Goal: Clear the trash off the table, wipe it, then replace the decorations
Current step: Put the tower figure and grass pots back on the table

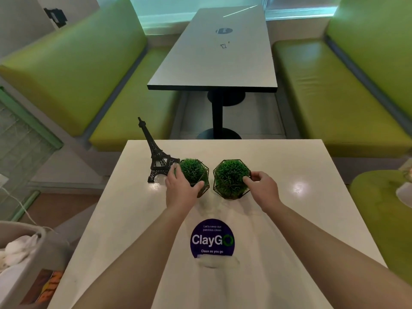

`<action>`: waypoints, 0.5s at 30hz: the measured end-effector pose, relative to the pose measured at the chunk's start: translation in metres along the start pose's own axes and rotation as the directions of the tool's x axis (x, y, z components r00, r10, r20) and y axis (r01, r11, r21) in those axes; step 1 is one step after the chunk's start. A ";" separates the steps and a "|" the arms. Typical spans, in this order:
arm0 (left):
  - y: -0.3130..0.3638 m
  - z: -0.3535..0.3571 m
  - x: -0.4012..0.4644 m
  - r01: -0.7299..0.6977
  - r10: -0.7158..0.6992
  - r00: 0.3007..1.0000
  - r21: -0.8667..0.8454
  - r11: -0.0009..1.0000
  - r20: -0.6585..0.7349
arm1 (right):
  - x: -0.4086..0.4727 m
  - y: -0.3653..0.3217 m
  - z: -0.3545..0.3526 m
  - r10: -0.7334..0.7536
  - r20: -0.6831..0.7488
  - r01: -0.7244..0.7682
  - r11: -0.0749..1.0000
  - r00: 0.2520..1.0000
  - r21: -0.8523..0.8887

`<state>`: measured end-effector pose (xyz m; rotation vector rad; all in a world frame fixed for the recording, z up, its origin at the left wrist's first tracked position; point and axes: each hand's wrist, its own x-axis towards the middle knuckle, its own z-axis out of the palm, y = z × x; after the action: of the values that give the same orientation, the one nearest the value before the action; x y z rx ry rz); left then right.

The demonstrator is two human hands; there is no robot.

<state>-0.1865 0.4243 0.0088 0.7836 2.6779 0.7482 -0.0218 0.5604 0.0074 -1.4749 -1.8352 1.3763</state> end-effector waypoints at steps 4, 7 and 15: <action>-0.004 0.001 -0.001 -0.014 0.014 1.000 -0.065 0.998 -0.010 | 0.002 -0.003 0.007 -0.011 -0.001 0.011 1.000 1.000 0.006; -0.007 0.002 -0.002 -0.029 0.029 1.000 -0.076 0.997 -0.011 | 0.001 -0.004 0.010 -0.013 -0.009 0.013 1.000 1.000 0.004; -0.013 0.001 -0.001 -0.054 0.055 0.998 -0.104 0.993 0.009 | -0.002 -0.008 0.013 -0.025 -0.013 0.025 1.000 1.000 -0.012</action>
<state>-0.1908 0.4148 0.0006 0.8348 2.5927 0.8843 -0.0357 0.5536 0.0092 -1.4583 -1.8512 1.3432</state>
